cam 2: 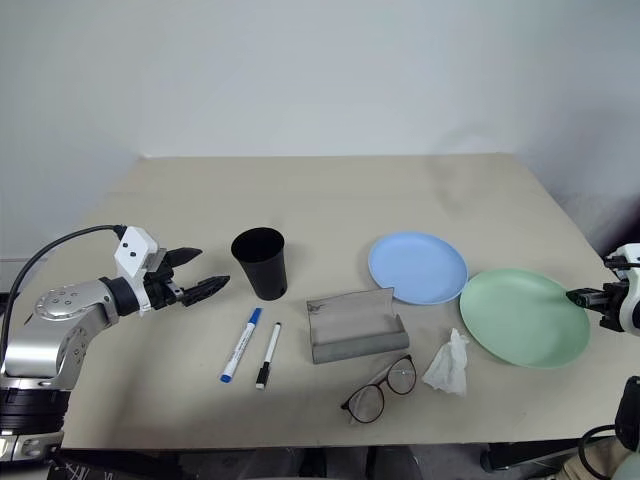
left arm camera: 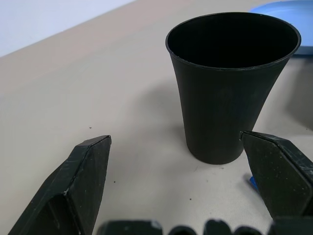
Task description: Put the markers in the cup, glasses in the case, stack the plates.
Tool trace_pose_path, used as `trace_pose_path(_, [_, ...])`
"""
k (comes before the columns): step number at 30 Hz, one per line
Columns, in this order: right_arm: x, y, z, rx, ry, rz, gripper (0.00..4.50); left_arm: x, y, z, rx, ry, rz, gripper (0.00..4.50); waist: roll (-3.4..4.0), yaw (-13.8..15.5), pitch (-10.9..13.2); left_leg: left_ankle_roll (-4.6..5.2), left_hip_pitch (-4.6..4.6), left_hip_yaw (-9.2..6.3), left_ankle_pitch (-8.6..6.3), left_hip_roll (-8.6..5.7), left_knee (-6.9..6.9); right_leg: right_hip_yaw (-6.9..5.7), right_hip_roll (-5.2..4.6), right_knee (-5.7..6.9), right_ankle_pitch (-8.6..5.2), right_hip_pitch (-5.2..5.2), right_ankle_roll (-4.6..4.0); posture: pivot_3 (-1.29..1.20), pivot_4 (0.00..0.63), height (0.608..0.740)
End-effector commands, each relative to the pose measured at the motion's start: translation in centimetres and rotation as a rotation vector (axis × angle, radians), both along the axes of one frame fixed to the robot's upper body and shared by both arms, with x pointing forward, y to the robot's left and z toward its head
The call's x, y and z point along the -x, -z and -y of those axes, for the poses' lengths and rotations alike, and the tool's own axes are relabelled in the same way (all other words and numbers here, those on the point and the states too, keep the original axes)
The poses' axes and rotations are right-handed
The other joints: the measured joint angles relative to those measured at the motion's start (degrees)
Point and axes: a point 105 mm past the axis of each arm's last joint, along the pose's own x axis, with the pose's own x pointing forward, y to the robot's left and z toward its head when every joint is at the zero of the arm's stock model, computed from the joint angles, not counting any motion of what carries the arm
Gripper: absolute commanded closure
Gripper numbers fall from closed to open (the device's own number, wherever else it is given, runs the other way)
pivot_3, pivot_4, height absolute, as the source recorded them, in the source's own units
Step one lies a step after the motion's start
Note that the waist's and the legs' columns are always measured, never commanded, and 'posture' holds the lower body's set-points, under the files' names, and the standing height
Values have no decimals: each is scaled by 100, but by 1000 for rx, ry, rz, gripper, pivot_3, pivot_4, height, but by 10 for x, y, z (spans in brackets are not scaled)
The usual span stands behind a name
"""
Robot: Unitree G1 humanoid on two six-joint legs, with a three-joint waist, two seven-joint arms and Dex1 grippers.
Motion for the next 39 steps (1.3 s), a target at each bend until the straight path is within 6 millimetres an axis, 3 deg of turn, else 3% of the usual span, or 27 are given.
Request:
trace_pose_path(1, [-5, -28, 7, -8, 24, 94, 4477, -1, -18, -2, -4, -3, 69, 0, 3, 1, 0, 1, 0, 0, -1, 0, -1, 0, 0, -2, 0, 0, 0, 0, 0, 700])
trace_pose_path(24, [-6, -71, 33, -32, 207, 276, 4477, -2, -19, -4, -7, -8, 67, 0, 40, 1, 8, 7, -2, 2, -5, -1, -10, 0, -2, -17, 0, 0, 0, 0, 0, 700])
trace_pose_path(30, [-23, -71, 9, -82, 99, 282, 4477, -2, -19, -5, -9, -10, 66, 0, 43, 1, 8, 10, -2, 3, -6, -1, -12, -1, -2, -23, 0, 1, 0, 0, 0, 700])
trace_pose_path(39, [-69, -78, -62, -157, -146, 295, 4477, -3, -21, -6, -15, -12, 70, 0, 47, 3, 10, 11, -2, 1, -7, 1, -13, -6, -2, -23, 4, -1, -5, 0, 0, 700])
